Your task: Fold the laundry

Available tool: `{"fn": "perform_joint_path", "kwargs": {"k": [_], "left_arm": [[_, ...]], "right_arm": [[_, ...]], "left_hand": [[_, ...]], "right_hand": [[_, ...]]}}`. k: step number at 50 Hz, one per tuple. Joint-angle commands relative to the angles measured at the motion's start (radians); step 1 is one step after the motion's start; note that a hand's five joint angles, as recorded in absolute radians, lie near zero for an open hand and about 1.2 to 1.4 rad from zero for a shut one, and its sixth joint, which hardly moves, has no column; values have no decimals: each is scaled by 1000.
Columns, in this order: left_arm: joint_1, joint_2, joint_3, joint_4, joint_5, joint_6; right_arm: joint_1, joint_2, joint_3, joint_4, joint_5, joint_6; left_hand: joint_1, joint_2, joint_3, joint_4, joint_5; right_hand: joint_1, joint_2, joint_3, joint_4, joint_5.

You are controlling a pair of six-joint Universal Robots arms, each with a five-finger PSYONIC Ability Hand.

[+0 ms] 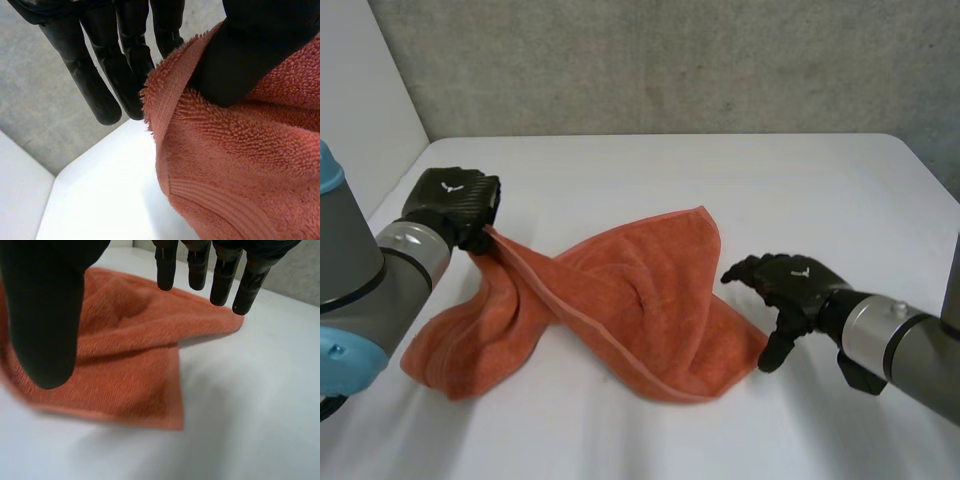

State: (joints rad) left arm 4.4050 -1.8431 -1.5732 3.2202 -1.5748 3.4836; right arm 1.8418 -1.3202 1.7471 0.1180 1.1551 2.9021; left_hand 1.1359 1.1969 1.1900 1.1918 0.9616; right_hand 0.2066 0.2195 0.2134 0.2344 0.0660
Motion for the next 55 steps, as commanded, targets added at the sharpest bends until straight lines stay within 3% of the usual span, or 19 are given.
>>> {"fn": "perform_joint_path", "kwargs": {"k": [1, 10, 20, 31, 44, 55], "left_arm": [[63, -87, 22, 15, 1, 2], [76, -139, 38, 41, -1, 3], [88, -188, 70, 43, -1, 3], [100, -196, 76, 43, -1, 2], [100, -197, 78, 43, -1, 2], [100, -196, 73, 41, -2, 2]], "right_arm": [[86, 16, 66, -116, 11, 17], [171, 90, 57, -161, 32, 71], [251, 137, 49, -218, 34, 131], [277, 179, 48, -235, 44, 129], [329, 217, 25, -291, 138, 114], [347, 256, -14, -291, 141, 98]], "left_hand": [[260, 199, 206, 204, 260], [260, 199, 206, 204, 260], [260, 199, 206, 204, 260], [260, 199, 206, 204, 260], [260, 199, 206, 204, 260], [260, 199, 206, 204, 260]], "right_hand": [[69, 56, 62, 41, 35], [175, 162, 168, 147, 141], [662, 649, 655, 634, 628], [612, 599, 606, 585, 578], [618, 605, 611, 590, 584], [665, 652, 658, 637, 631]]}}
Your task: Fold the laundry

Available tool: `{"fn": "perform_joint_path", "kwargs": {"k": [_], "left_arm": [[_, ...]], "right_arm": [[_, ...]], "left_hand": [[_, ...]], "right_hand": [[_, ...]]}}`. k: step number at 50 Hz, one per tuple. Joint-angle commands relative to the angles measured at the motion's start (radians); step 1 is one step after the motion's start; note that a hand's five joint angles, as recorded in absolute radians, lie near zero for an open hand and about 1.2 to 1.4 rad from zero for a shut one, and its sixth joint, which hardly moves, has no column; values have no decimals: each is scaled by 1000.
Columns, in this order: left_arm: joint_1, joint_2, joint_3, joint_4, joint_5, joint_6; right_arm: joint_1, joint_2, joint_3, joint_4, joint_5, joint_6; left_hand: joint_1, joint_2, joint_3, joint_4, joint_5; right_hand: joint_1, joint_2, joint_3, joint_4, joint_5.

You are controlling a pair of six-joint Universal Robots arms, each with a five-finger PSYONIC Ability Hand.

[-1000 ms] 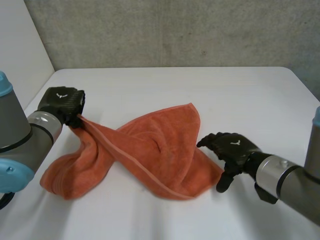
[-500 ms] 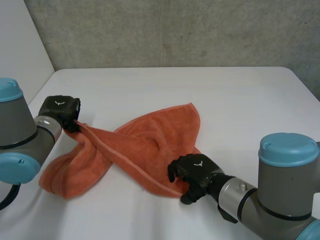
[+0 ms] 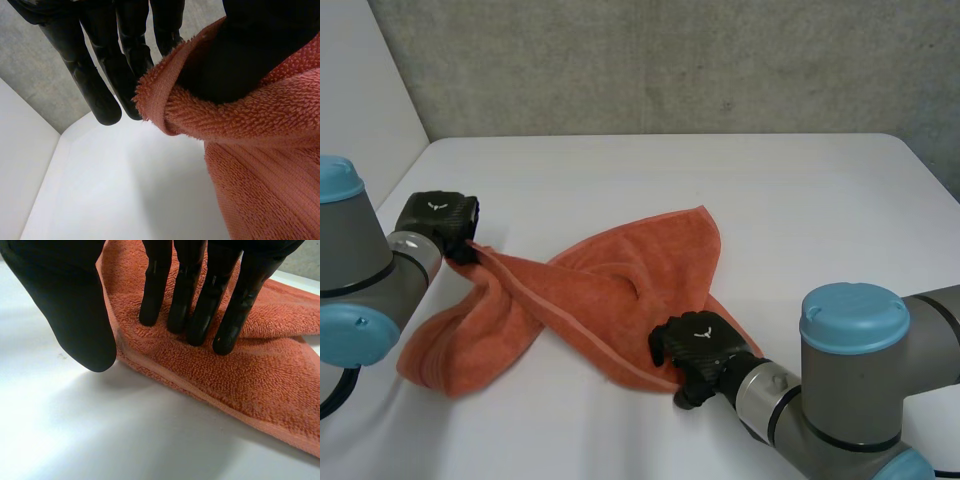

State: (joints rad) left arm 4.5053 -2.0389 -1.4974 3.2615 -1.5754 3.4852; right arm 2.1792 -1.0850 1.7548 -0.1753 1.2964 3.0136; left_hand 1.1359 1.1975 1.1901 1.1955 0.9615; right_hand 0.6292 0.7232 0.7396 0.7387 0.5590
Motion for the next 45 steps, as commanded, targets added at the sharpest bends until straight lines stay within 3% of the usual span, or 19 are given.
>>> {"fn": "perform_joint_path", "kwargs": {"k": [1, 14, 19, 25, 30, 35, 37, 45], "left_arm": [[0, 0, -3, 0, -2, 0], [0, 0, -4, 0, 0, 0], [0, 2, -7, -3, -3, 0], [-3, 32, -20, -17, 0, -3], [-21, 114, -66, -58, 8, -3], [-60, 238, -119, -98, 11, -2], [-72, 265, -135, -111, 12, 0], [-101, 289, -187, -197, 61, 58]], "right_arm": [[13, 25, -24, 2, 3, -15], [19, 63, -61, 2, 8, -21], [8, 67, -70, 2, 21, -21], [-12, -70, -120, 13, 99, -28], [-90, -219, -169, 33, 106, -110], [-160, -306, -245, 213, 90, -295], [-168, -305, -305, 359, 95, -425], [-165, -152, -399, 580, 124, -599]], "left_hand": [[260, 199, 206, 201, 260], [260, 199, 206, 201, 260], [260, 199, 206, 201, 260], [260, 199, 206, 201, 260], [260, 199, 206, 201, 260], [260, 199, 206, 201, 260], [260, 199, 206, 201, 260], [260, 199, 206, 201, 260]], "right_hand": [[251, 157, 141, 142, 147], [513, 419, 402, 403, 408], [767, 673, 657, 658, 663], [767, 673, 657, 658, 663], [767, 673, 657, 658, 663], [767, 673, 657, 658, 663], [767, 673, 657, 658, 663], [767, 673, 657, 658, 663]]}}
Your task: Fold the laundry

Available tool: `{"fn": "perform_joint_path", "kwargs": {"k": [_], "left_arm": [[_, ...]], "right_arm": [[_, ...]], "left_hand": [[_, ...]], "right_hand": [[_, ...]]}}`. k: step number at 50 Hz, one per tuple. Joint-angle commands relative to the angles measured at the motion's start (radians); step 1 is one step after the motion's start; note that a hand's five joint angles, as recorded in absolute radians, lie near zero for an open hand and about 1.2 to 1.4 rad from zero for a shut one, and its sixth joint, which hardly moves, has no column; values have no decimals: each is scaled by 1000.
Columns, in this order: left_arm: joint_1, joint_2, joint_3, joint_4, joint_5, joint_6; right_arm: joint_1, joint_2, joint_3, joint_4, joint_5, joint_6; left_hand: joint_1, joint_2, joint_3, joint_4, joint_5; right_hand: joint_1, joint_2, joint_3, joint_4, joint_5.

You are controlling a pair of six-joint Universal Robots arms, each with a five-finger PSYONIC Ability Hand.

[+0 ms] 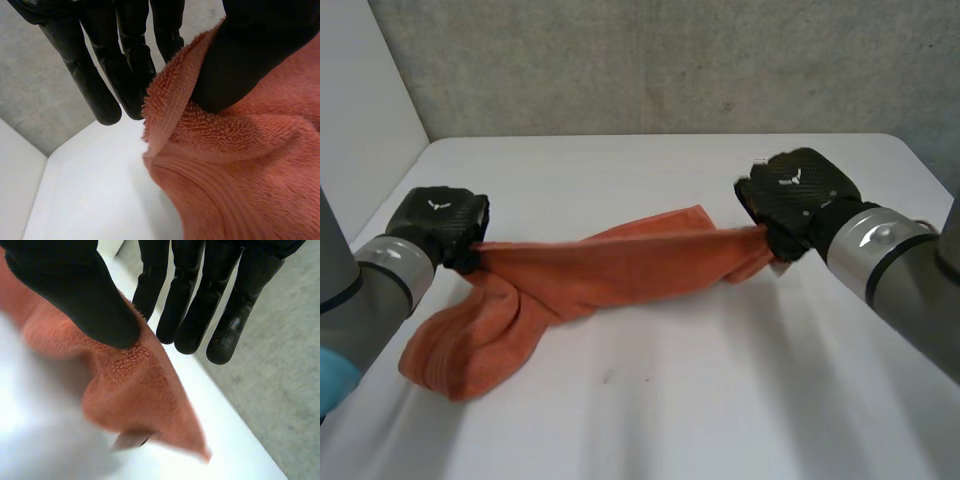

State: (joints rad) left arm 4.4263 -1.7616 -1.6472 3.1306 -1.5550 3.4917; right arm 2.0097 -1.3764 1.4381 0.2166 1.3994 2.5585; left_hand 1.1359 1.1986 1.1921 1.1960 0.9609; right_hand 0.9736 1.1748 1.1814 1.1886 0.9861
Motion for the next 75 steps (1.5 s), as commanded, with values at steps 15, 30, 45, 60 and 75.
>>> {"fn": "perform_joint_path", "kwargs": {"k": [15, 30, 45, 60, 75], "left_arm": [[-30, -309, 419, 17, -8, 179], [-53, -108, 503, 642, -65, 167], [-64, -165, -20, 549, -62, 168], [-56, -277, -129, 461, -63, 171], [31, -225, -158, 392, -22, 170]], "right_arm": [[6, 473, -618, 17, 142, -133], [-9, 156, -566, -568, 119, 123], [-39, 227, -50, -389, 24, 117], [-55, 366, 59, -281, 21, 51], [-52, 221, 123, -296, -23, 118]], "left_hand": [[260, 198, 204, 200, 261], [260, 198, 204, 200, 261], [260, 198, 204, 200, 261], [74, 11, 17, 13, 74], [-702, -765, -758, -762, -702]], "right_hand": [[423, 221, 215, 208, 236], [423, 221, 215, 208, 236], [423, 221, 215, 208, 236], [423, 221, 215, 208, 236], [423, 221, 215, 208, 236]]}}
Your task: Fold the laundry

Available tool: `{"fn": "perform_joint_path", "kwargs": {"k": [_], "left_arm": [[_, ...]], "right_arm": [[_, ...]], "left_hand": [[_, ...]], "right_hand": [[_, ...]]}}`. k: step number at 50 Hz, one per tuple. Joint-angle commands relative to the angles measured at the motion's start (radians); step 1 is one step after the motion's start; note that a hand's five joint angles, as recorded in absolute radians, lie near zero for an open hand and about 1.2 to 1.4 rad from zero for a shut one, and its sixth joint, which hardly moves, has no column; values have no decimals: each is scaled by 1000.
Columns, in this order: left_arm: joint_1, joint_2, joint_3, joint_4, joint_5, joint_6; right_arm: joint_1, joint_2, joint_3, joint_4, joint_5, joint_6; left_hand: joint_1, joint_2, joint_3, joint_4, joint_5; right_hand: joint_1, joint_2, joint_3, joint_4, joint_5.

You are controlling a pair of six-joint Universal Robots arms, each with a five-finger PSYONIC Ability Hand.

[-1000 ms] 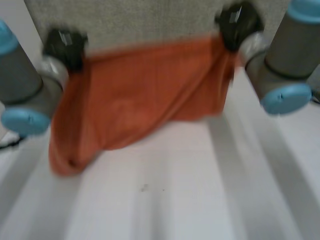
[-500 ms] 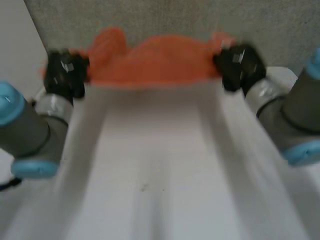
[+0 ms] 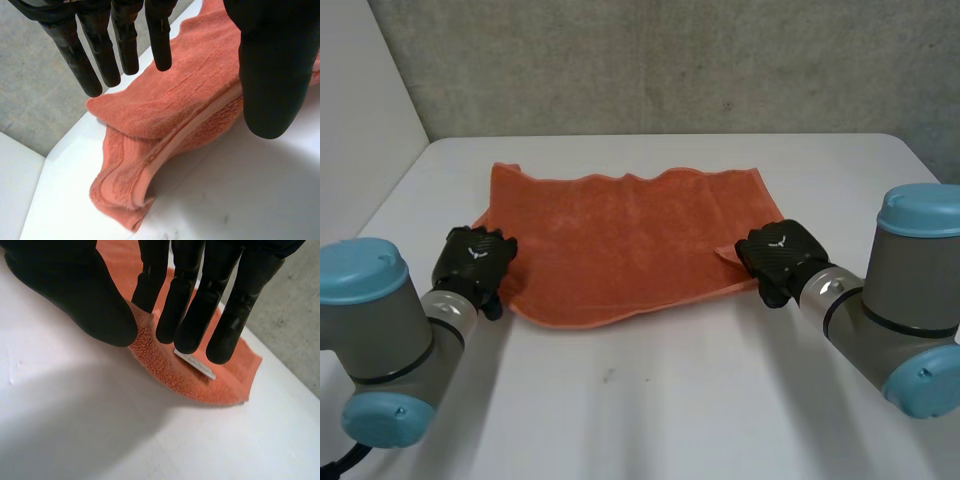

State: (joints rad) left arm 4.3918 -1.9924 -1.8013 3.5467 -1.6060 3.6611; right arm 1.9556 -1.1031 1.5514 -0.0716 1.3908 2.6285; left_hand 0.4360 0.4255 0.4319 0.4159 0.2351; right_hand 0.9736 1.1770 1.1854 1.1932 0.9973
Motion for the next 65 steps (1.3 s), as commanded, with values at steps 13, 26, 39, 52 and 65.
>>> {"fn": "perform_joint_path", "kwargs": {"k": [13, 26, 39, 52, 65], "left_arm": [[279, 33, -7, -141, 280, -9], [339, 4, 5, -109, 351, -153], [339, -63, 43, -85, 350, -154], [334, -114, 86, 17, 340, -161], [327, 3, -13, 21, 339, -164]], "right_arm": [[-3, -55, -4, -10, -41, 154], [-7, -47, -4, -11, -42, 153], [-7, -44, 4, -16, -42, 151], [-17, -43, 4, -14, -44, 150], [-52, -60, -112, 229, -56, 108]], "left_hand": [[-11, -1, -7, 9, 15], [-46, -36, -42, -26, -20], [115, 126, 119, 135, 141], [960, 971, 964, 980, 987], [960, 971, 964, 980, 987]], "right_hand": [[423, 219, 211, 203, 224], [423, 219, 211, 203, 224], [423, 219, 211, 203, 224], [423, 219, 211, 203, 224], [-125, -328, -337, -344, -323]]}}
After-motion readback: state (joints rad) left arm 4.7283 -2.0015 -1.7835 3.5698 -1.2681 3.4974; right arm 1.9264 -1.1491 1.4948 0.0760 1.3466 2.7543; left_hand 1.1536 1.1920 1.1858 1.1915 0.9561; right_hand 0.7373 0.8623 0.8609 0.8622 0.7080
